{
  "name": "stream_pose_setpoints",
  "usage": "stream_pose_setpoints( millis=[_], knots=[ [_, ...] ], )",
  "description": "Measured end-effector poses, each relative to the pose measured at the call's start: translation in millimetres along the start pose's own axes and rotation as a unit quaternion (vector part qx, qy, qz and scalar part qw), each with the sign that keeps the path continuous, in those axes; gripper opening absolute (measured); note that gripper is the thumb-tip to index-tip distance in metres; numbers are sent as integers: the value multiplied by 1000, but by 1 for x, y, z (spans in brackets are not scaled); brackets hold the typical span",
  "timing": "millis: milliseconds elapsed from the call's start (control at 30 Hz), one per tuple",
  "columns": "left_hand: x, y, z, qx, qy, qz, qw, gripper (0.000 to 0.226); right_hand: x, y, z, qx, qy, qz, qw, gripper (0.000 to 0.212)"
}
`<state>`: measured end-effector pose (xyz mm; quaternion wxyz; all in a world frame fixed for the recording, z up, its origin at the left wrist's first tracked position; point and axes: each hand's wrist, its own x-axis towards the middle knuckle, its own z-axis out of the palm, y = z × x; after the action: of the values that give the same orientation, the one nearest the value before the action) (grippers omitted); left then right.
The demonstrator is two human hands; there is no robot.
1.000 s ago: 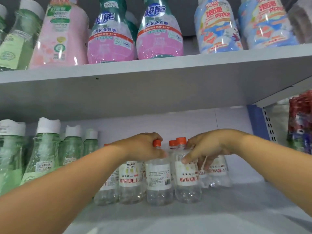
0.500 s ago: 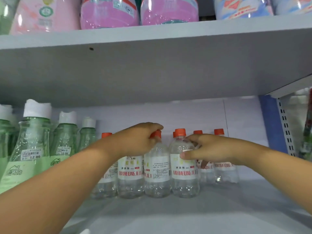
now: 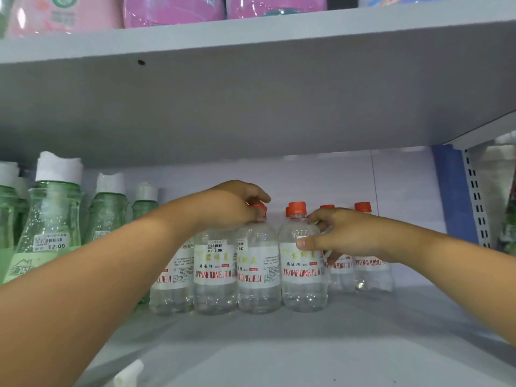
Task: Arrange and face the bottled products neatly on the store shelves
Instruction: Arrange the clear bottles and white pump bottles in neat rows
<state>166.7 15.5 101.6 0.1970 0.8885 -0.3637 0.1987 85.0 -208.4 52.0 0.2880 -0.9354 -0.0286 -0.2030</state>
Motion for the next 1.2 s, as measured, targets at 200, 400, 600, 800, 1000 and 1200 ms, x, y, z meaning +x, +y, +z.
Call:
stream_pose_setpoints(
  millis=[200,400,600,800,1000,1200],
  knots=[
    [14,4,-14,42,-65,-22,997,27,2,7,5,36,10,-8,999,70],
    [10,-1,-6,-18,-24,-7,1000,25,0,5,6,29,-3,-7,1000,68],
    [6,-3,-1,-15,-4,13,1000,25,0,6,5,40,-32,-5,999,69],
    [9,-2,2,17,15,9,1000,23,-1,6,8,46,-24,-11,999,63],
    [12,-2,9,23,41,3,999,26,0,8,10,54,-19,-12,998,57],
    [-5,-6,5,-69,91,30,993,36,-1,13,5,46,-27,2,999,86]
  ],
)
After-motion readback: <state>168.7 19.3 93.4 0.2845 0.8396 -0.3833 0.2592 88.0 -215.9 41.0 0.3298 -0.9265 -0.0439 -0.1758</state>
